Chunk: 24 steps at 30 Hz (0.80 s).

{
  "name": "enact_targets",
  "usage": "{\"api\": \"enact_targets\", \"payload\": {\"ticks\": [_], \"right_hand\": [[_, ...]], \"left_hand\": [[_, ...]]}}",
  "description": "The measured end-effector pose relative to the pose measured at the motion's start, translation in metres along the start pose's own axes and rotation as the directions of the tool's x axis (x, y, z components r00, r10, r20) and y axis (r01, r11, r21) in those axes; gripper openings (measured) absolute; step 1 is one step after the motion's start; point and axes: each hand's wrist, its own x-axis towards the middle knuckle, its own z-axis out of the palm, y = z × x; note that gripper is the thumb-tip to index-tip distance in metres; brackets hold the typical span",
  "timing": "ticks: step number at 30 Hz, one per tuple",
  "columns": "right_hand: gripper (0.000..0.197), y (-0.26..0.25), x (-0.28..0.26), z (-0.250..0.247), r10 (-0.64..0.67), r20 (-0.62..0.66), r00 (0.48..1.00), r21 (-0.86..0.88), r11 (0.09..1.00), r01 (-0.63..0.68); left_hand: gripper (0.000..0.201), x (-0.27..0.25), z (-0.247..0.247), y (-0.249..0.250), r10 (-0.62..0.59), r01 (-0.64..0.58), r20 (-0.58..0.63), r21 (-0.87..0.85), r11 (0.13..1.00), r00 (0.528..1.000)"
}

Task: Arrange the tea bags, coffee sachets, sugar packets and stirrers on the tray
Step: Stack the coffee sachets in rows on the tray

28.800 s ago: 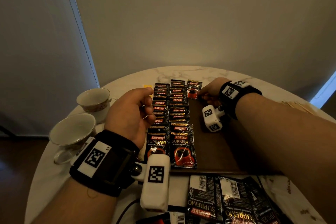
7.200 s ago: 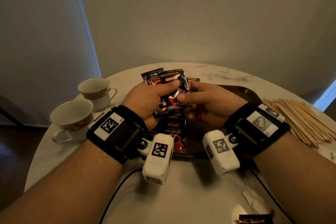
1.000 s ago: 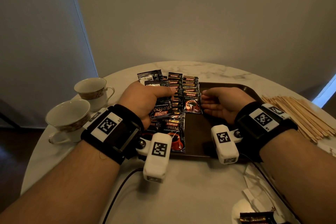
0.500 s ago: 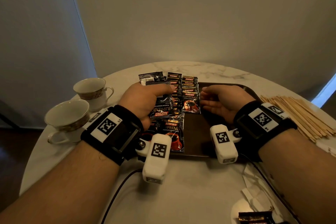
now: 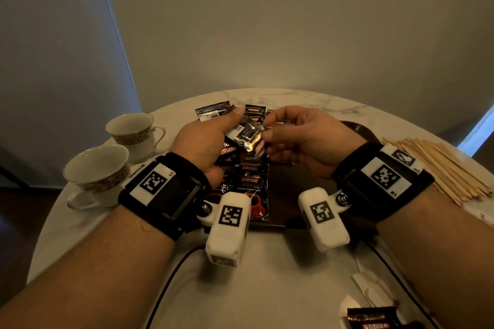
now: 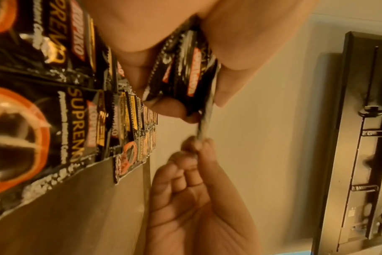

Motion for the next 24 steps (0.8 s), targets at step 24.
{"api": "enact_targets", "payload": {"ticks": [24], "right_hand": [[0.016,-0.012,0.002,-0.012,-0.149,-0.190,0.970,0.066,0.984,0.164]], "left_hand": [[0.029,-0.001,-0.006,-0.005,0.270,-0.343,0.274,0.270,0.900,0.923]]}}
